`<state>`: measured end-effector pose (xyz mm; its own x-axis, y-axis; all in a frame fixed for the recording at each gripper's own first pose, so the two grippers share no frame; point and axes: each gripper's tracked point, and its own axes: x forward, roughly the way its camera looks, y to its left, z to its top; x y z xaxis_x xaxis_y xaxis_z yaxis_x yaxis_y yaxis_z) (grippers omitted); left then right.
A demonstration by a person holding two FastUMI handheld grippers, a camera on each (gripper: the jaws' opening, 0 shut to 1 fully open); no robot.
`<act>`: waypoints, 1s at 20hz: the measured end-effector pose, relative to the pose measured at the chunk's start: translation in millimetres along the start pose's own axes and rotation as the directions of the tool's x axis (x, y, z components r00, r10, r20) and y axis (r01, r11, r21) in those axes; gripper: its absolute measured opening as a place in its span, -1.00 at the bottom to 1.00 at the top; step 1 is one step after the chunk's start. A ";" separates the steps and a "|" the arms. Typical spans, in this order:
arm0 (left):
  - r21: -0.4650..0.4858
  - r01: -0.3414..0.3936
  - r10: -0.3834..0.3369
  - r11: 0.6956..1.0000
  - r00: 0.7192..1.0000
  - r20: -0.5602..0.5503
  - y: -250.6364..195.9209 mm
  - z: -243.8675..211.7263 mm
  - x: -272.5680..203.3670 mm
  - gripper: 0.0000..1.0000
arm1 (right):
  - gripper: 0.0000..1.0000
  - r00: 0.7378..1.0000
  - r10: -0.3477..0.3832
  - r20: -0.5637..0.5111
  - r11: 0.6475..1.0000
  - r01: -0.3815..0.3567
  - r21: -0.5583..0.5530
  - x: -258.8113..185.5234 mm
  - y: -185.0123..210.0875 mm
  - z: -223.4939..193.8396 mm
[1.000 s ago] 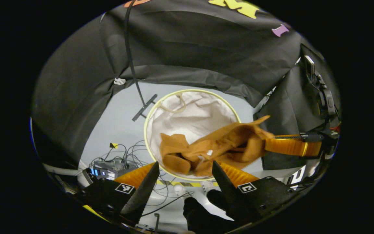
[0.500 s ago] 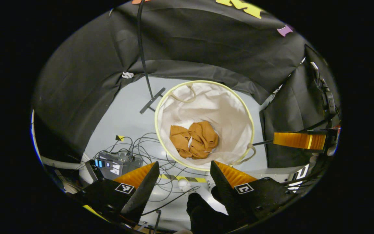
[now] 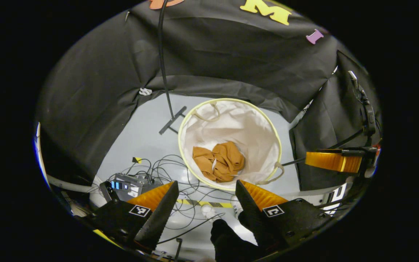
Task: Grasp the clothes on the hanger with both hands and then place them into the laundry hamper below.
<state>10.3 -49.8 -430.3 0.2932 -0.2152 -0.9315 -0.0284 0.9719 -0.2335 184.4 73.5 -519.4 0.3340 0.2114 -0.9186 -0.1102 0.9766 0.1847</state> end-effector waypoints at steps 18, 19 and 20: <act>0.072 -0.143 0.069 0.987 0.786 0.615 -127.7 72.9 -269.3 0.92 | 0.92 0.770 0.186 0.611 0.967 -0.034 -0.251 -315.2 -0.9 2.5; 0.069 -0.159 0.078 0.985 0.760 0.645 -133.6 67.7 -286.3 0.92 | 0.92 0.746 0.204 0.634 0.965 -0.044 -0.260 -335.6 -3.7 -4.8; 0.065 -0.169 0.082 0.984 0.738 0.670 -139.4 64.3 -304.6 0.92 | 0.89 0.724 0.218 0.654 0.963 -0.052 -0.264 -354.1 -7.4 -10.3</act>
<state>-13.6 -113.6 -96.0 0.8544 -0.0151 -0.5194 -0.0156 0.9984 -0.0547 57.3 -9.0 -199.2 0.8299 0.3923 -0.3966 -0.3706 0.9191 0.1337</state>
